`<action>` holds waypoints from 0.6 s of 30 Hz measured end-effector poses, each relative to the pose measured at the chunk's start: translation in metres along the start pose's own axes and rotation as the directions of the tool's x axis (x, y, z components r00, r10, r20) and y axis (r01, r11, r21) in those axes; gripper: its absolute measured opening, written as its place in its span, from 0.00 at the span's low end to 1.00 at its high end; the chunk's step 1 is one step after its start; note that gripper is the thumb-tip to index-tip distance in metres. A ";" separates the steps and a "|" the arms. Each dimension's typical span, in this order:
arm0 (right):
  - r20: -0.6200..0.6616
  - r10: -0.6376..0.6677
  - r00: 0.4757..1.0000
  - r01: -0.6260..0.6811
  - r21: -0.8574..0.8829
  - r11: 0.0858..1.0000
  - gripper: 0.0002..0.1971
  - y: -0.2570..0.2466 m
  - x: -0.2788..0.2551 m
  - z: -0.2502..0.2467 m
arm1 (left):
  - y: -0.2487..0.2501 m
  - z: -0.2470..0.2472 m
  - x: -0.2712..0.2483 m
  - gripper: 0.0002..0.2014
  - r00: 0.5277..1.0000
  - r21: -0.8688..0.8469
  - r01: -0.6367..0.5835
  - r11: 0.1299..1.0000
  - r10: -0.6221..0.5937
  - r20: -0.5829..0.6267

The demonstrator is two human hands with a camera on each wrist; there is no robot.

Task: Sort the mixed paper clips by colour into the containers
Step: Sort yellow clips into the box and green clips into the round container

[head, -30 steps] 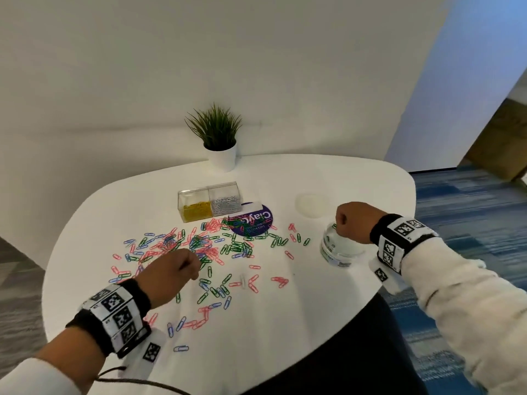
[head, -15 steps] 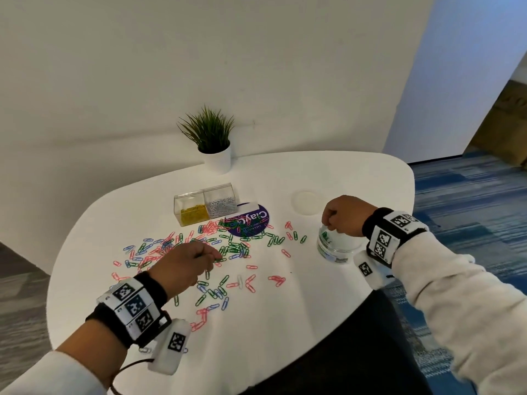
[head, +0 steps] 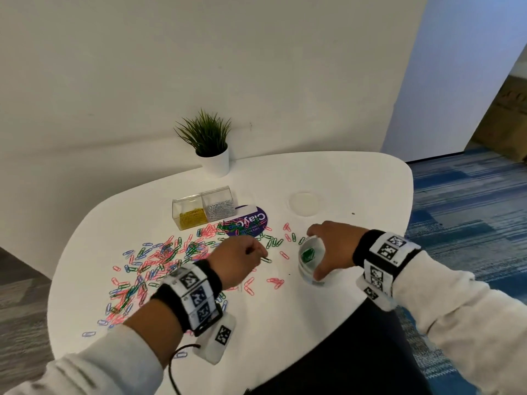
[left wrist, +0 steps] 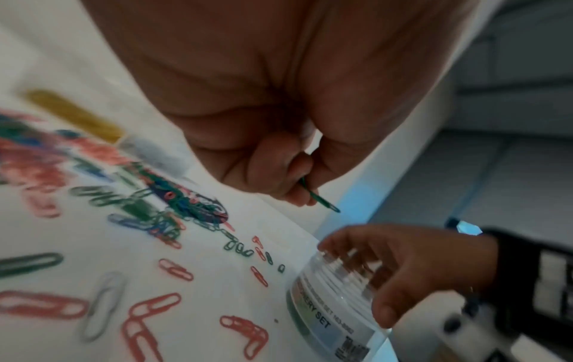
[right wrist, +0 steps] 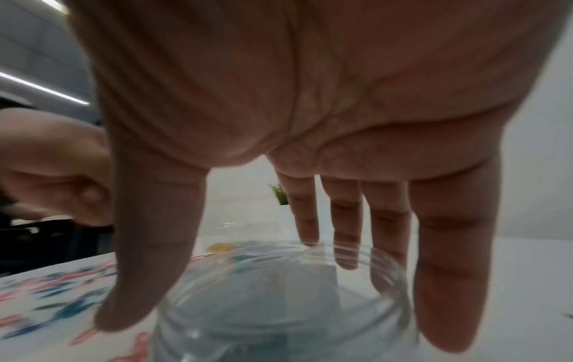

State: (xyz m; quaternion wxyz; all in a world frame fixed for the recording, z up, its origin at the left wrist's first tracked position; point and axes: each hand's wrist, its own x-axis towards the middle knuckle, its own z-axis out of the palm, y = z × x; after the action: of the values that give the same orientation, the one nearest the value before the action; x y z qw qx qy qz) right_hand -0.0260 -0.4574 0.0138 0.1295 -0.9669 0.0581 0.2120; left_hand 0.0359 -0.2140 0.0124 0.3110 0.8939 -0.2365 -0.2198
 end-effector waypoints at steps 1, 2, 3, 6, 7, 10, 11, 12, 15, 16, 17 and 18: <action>0.001 -0.018 1.000 0.018 -0.024 1.000 0.55 -0.011 -0.003 0.004 | 0.008 0.005 0.001 0.08 0.998 0.085 -0.057 0.995 0.058 -0.004; -0.003 -0.036 0.999 0.036 -0.051 0.998 0.55 -0.020 -0.006 0.009 | 0.016 0.010 0.001 0.08 0.994 0.133 -0.103 0.986 0.105 -0.007; -0.010 -0.059 0.998 0.058 -0.073 0.996 0.54 -0.029 -0.009 0.014 | 0.023 0.015 0.001 0.08 0.990 0.167 -0.140 0.976 0.143 -0.006; -0.030 -0.116 0.993 0.113 -0.071 0.991 0.49 -0.050 -0.019 0.025 | 0.029 0.028 0.004 0.07 0.973 0.303 -0.232 0.925 0.228 0.048; -0.041 -0.124 0.991 0.122 -0.054 0.991 0.47 -0.055 -0.021 0.027 | 0.028 0.032 0.005 0.05 0.969 0.350 -0.247 0.904 0.239 0.067; -0.069 -0.122 0.990 0.123 0.010 0.992 0.46 -0.059 -0.023 0.030 | 0.021 0.040 0.002 0.08 0.968 0.382 -0.252 0.889 0.237 0.087; -0.057 -0.119 0.991 0.121 0.035 0.992 0.46 -0.057 -0.021 0.030 | 0.019 0.042 0.001 0.12 0.966 0.381 -0.259 0.887 0.241 0.095; -0.031 -0.122 0.992 0.124 0.064 0.990 0.47 -0.054 -0.021 0.029 | 0.017 0.043 -0.001 0.15 0.963 0.386 -0.270 0.882 0.251 0.100; 0.073 -0.140 0.987 0.125 0.182 0.975 0.45 -0.035 -0.013 0.015 | 0.012 0.046 -0.005 0.15 0.950 0.393 -0.309 0.866 0.296 0.096; 0.068 -0.141 0.988 0.121 0.242 0.963 0.37 -0.026 -0.007 0.009 | 0.011 0.046 -0.006 0.15 0.949 0.393 -0.314 0.864 0.300 0.099; 0.030 -0.120 0.992 0.106 0.290 0.951 0.28 -0.015 0.002 0.004 | 0.009 0.047 -0.006 0.15 0.949 0.395 -0.313 0.863 0.296 0.106; -0.039 -0.080 0.996 0.088 0.296 0.951 0.20 -0.005 0.013 0.001 | 0.007 0.047 -0.006 0.16 0.950 0.400 -0.311 0.862 0.287 0.120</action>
State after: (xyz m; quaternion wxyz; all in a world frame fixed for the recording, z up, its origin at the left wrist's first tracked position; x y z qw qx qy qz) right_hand -0.0141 -0.4534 0.0086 0.2813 -0.9409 0.0499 0.1821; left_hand 0.0035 -0.2365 -0.0146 0.1379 0.8853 -0.4219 -0.1387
